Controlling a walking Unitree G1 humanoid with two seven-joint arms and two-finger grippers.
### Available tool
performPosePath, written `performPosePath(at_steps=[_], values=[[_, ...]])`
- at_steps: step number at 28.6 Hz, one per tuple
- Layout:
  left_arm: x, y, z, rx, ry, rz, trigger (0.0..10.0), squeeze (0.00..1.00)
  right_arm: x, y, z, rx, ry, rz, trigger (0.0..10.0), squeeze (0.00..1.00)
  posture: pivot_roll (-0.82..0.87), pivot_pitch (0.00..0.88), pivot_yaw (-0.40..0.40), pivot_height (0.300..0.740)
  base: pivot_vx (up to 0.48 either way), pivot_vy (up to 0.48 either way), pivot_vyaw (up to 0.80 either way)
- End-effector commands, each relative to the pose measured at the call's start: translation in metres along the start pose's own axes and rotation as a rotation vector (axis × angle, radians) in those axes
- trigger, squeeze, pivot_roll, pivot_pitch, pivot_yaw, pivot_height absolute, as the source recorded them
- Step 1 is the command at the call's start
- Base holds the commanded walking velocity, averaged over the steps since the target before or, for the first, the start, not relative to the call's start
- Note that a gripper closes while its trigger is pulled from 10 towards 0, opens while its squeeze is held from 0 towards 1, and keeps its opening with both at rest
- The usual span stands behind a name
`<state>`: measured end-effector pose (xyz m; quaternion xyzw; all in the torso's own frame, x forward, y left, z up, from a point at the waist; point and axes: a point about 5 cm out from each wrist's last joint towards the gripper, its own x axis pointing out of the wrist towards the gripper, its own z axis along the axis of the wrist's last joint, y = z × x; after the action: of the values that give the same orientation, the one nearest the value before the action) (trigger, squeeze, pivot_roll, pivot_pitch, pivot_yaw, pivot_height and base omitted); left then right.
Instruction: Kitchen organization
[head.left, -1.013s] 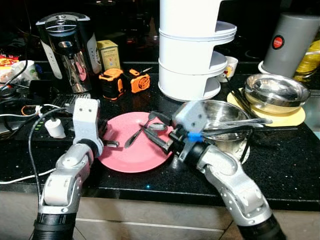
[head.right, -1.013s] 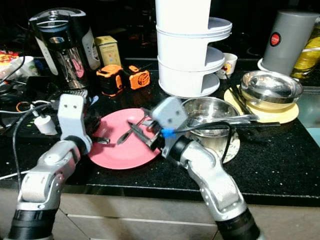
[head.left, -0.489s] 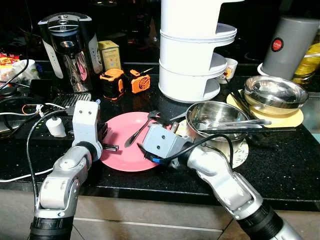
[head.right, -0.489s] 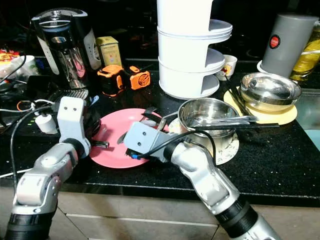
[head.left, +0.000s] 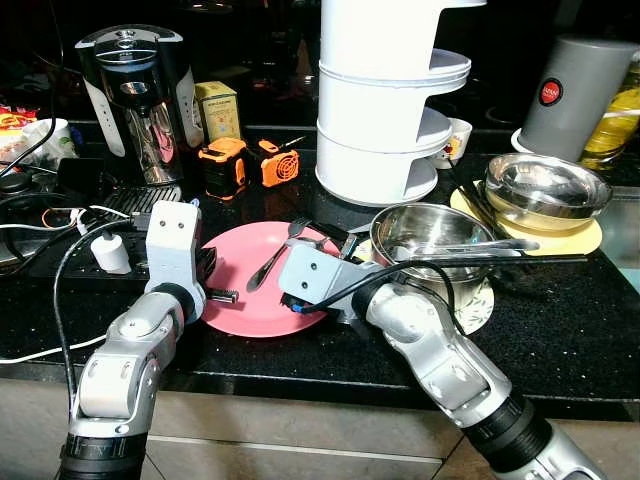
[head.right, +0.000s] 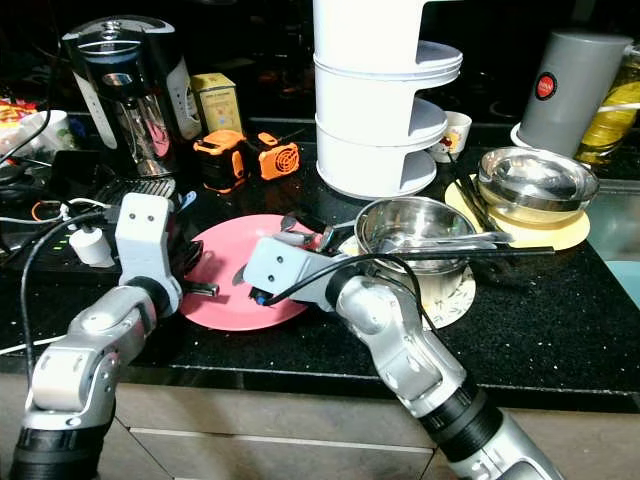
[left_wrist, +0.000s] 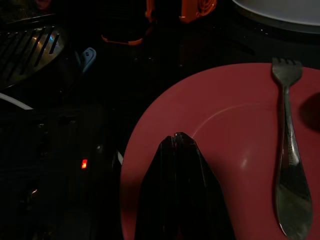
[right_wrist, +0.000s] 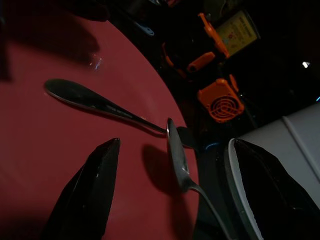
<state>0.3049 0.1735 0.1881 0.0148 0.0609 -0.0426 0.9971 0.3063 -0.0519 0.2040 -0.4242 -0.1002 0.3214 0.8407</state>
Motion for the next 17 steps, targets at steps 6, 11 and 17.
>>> performPosePath(at_steps=[6, 11, 17], values=[[0.000, -0.004, 0.002, -0.003, -0.002, -0.012, 10.0, 0.00, -0.005, -0.002, 0.012, 0.278, -0.071, 0.090, 10.0, 0.00, 0.00, 0.000, -0.023, 0.740, 0.000, 0.000, 0.00], [0.000, -0.004, 0.002, -0.004, -0.002, -0.014, 10.0, 0.00, -0.008, -0.017, 0.020, 0.343, -0.116, 0.067, 10.0, 0.00, 0.00, 0.000, -0.022, 0.740, 0.000, 0.000, 0.00], [0.000, -0.005, 0.005, -0.005, -0.008, -0.017, 10.0, 0.00, -0.004, -0.028, 0.031, 0.345, -0.142, 0.017, 10.0, 0.00, 0.00, 0.000, -0.025, 0.740, 0.000, 0.000, 0.00]])
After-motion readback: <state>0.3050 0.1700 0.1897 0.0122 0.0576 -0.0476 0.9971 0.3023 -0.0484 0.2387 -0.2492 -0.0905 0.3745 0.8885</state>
